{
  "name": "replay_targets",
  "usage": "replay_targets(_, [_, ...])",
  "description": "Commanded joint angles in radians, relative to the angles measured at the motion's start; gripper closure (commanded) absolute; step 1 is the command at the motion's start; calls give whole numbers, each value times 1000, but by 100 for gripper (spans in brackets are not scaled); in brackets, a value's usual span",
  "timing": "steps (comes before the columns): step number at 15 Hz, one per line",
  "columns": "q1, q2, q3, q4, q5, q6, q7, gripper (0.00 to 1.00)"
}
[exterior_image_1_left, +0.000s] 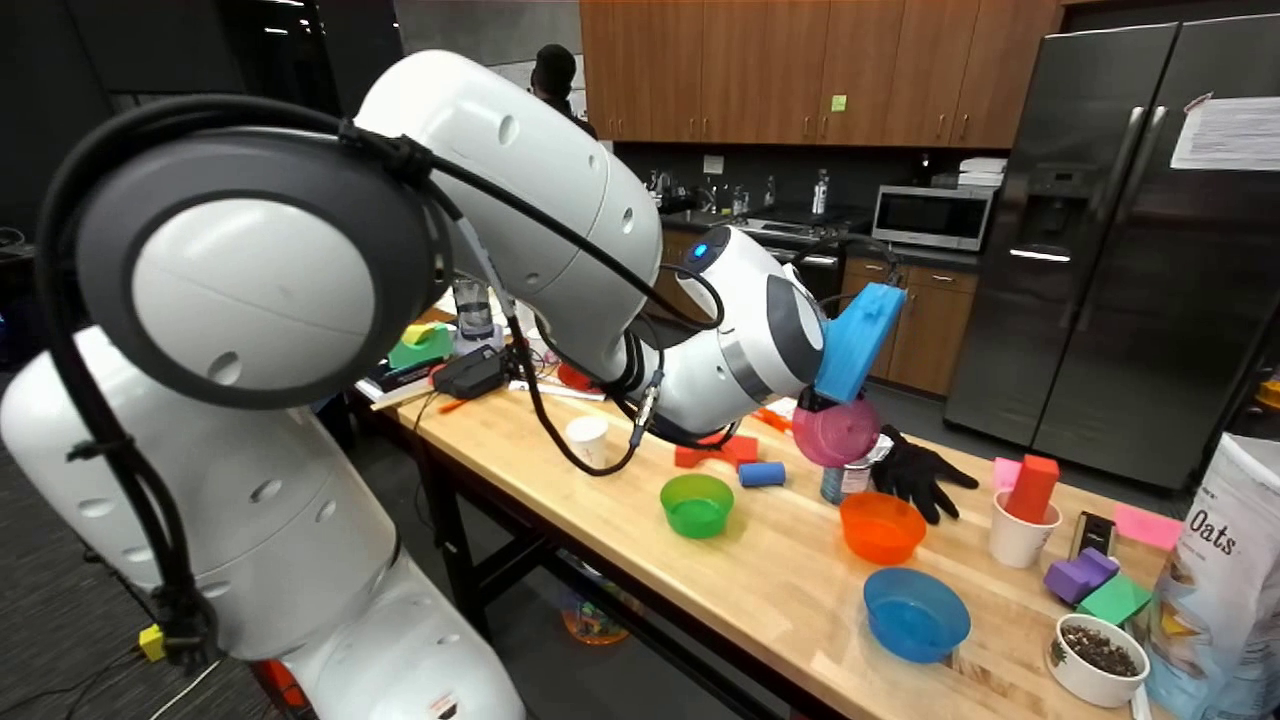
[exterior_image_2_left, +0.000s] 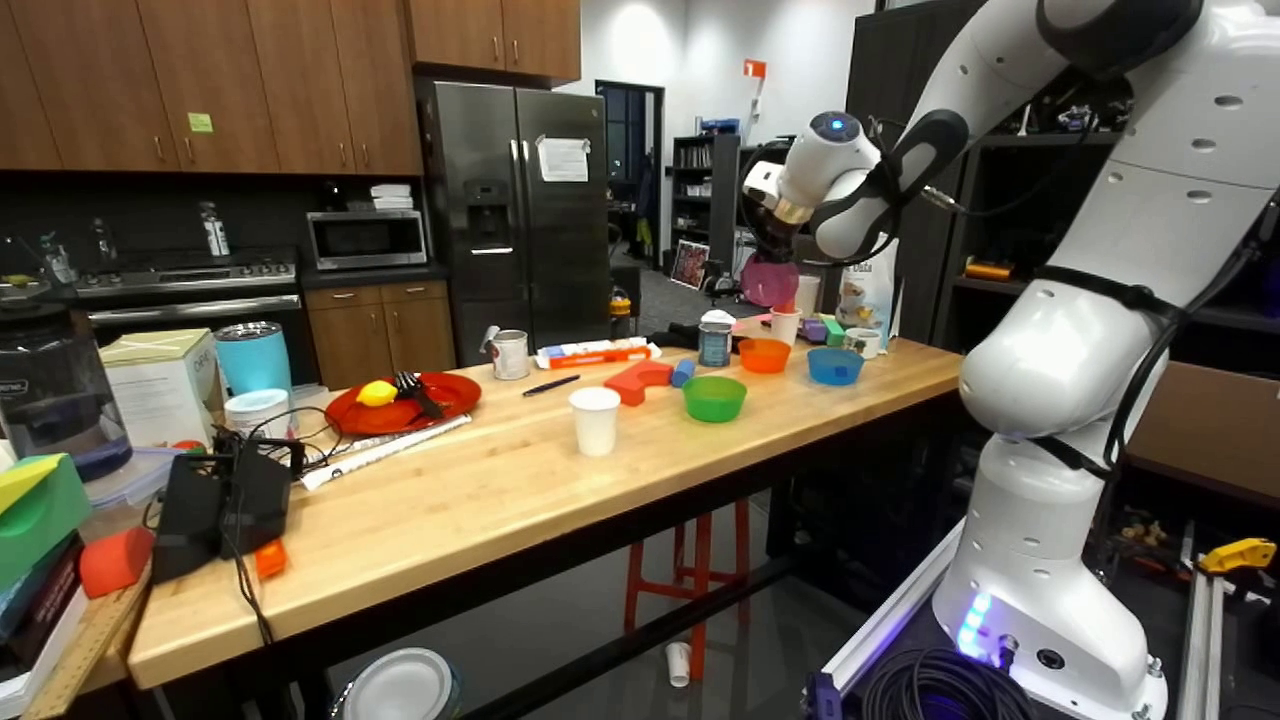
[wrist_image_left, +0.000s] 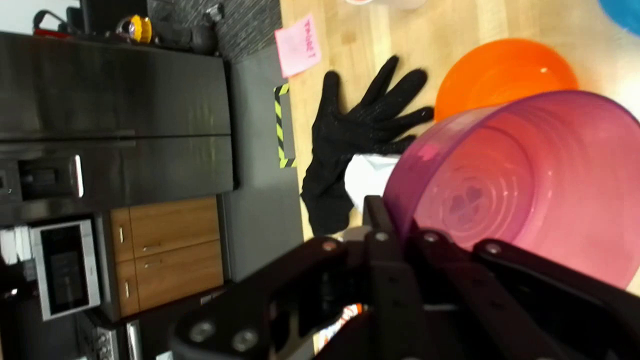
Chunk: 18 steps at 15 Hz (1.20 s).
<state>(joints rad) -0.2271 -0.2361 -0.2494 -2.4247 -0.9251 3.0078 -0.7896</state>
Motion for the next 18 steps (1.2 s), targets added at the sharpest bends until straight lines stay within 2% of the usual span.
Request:
replay_targets(1, [82,96,-39,48,95,137,-118,99])
replay_targets(5, [221,196,-88,13,316,222,-288,99])
replay_targets(7, [263,221,-81,-18,406,242,-347,99])
replay_targets(13, [261,204,-48,-71,498,225,-408,99])
replay_targets(18, [240,113,-76,-94,458,195,-431,99])
